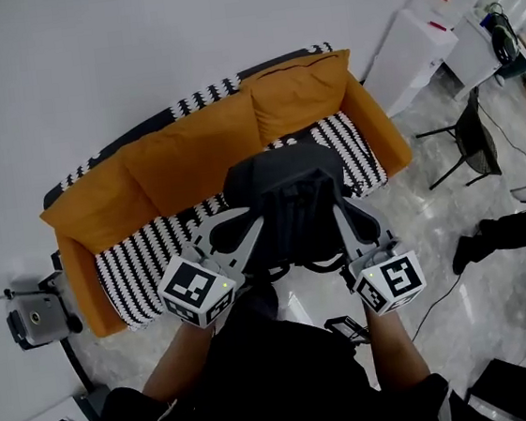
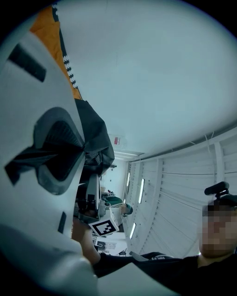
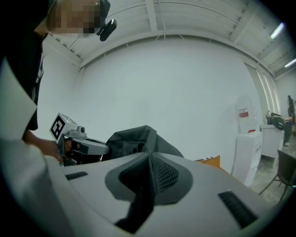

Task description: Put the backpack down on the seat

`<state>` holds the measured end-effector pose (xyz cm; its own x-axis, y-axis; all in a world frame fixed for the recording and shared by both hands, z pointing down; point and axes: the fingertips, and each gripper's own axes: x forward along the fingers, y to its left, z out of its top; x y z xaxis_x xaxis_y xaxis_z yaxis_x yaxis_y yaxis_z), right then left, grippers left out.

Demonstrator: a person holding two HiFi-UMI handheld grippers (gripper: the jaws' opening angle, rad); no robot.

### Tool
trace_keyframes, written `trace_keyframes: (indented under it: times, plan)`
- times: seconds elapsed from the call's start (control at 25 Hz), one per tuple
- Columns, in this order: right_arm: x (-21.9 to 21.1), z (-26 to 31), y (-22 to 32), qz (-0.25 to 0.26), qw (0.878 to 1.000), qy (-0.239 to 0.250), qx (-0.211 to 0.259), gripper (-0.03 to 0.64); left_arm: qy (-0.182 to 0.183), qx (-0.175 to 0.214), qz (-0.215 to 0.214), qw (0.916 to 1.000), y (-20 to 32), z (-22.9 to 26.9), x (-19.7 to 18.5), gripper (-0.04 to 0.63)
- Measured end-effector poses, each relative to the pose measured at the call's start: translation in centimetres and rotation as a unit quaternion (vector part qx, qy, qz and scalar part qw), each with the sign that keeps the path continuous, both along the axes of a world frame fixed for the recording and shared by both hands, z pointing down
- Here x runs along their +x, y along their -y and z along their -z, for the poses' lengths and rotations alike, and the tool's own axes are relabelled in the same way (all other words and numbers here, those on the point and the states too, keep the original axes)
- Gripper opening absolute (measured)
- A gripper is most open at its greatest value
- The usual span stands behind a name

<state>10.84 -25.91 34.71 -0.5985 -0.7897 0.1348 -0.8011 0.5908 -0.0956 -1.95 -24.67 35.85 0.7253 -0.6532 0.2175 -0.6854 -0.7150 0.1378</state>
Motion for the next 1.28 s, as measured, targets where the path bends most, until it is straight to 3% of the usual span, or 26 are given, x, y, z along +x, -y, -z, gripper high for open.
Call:
trace_keyframes:
  times: [0.6,1.0,1.28]
  plan:
    - [-2.0,-0.5,9.1,0.002,1.000,-0.015,-0.005,0.038,-0.015,-0.003,0.002,0.9999,8.3,-0.6,-2.0,0.040]
    - [-2.3,-2.6,11.0,0.028,0.999,-0.013,-0.022,0.038,-0.017,-0.021,0.030,0.9992,9.3,-2.6,-2.2,0.040]
    - [-1.7,-5.3,12.6,0.069,0.997,-0.012,-0.045,0.038,-0.010,-0.047,0.071,0.9963,10.4,-5.2,-1.5,0.040]
